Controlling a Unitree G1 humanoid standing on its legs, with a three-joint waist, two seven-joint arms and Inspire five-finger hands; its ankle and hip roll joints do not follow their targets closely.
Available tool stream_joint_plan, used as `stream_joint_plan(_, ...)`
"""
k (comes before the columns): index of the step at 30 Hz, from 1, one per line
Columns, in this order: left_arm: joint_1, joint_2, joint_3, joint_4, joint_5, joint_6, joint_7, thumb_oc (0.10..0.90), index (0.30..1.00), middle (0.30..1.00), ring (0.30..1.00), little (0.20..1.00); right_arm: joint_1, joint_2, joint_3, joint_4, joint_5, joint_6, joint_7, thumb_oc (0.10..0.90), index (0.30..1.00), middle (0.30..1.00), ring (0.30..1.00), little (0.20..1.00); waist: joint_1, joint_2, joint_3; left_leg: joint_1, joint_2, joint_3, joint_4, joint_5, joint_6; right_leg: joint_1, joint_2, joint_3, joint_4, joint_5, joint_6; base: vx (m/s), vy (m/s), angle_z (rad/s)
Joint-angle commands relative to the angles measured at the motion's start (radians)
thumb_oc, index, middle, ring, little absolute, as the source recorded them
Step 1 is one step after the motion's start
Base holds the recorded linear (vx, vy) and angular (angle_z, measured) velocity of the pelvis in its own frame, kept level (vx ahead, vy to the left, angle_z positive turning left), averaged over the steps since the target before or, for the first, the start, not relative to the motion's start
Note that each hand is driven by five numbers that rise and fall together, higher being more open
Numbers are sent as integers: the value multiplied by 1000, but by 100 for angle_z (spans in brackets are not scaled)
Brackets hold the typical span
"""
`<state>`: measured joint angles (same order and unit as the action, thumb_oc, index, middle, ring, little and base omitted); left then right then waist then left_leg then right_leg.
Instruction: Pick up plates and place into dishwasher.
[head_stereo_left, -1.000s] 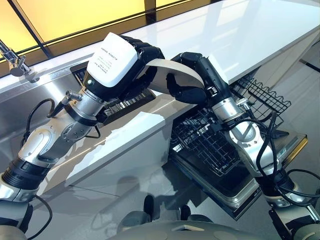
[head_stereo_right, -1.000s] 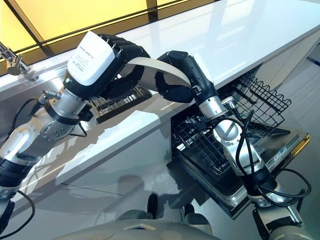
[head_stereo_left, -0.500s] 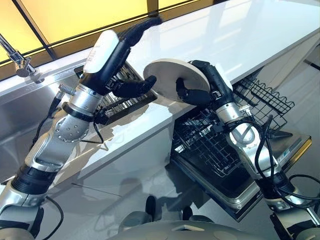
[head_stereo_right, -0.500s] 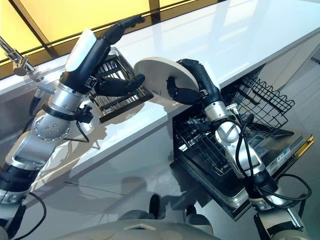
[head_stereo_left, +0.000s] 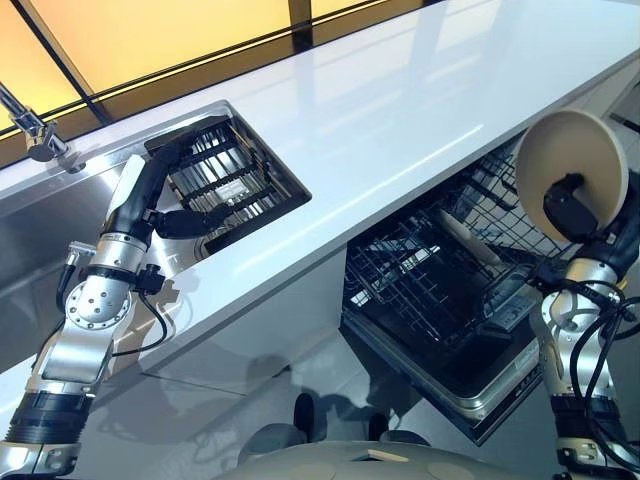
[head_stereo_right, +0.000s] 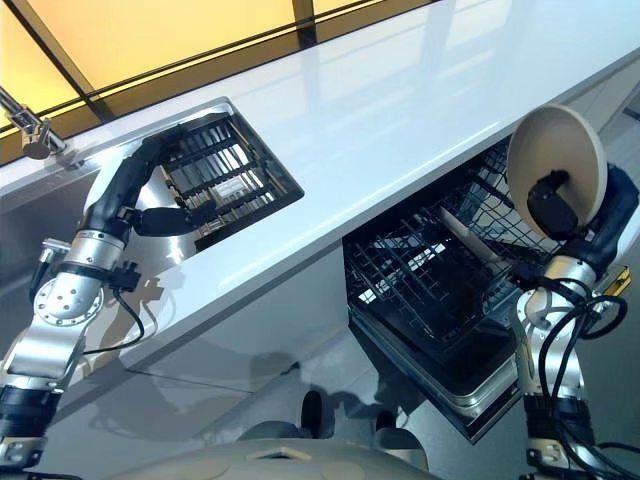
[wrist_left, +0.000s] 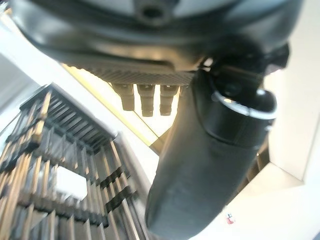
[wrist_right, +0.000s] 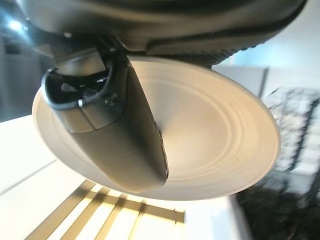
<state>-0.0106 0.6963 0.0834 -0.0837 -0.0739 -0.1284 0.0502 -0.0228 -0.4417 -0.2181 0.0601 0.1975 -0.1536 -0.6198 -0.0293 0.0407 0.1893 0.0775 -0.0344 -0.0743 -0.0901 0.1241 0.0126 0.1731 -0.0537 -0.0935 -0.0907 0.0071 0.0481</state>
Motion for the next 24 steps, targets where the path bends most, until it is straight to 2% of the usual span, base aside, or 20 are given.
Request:
stream_joint_plan(1,-58,5,111,-5,-113,-75,40,800,900,900,900,900,-35,-37,7,-51,-14,-89,74,100,300,300,300,200,-1,-2,-70,89,-35,49,3,-155,33,-41,83,-18,105,-79,-18,0,0,0)
stream_joint_plan(5,-68,-42,107,3,-260,-126,-12,800,900,900,900,900,-21,-14,32,-3,-36,-97,113,100,300,300,300,200,-7,-1,-63,90,-34,55,3,-155,32,-45,79,-21,112,-80,-19,17,1,0)
stream_joint_plan(9,-82,-98,81,17,-317,-150,-22,800,900,900,900,900,-24,-3,79,34,-71,-97,120,100,300,300,300,200,-9,3,-55,90,-35,56,3,-154,29,-48,74,-25,116,-78,-18,39,13,0)
stream_joint_plan(15,-95,-120,42,34,-299,-166,-1,800,900,900,900,900,-50,-28,150,69,-153,-42,121,100,300,300,300,200,-6,11,-41,89,-39,50,3,-154,27,-51,67,-31,116,-78,-16,25,17,0)
stream_joint_plan(24,-106,-109,5,20,-297,-161,-9,800,900,900,900,900,-88,-43,279,175,-247,85,128,100,300,300,300,200,21,22,-22,78,-47,33,3,-149,25,-53,54,-53,112,-74,-14,4,15,6)
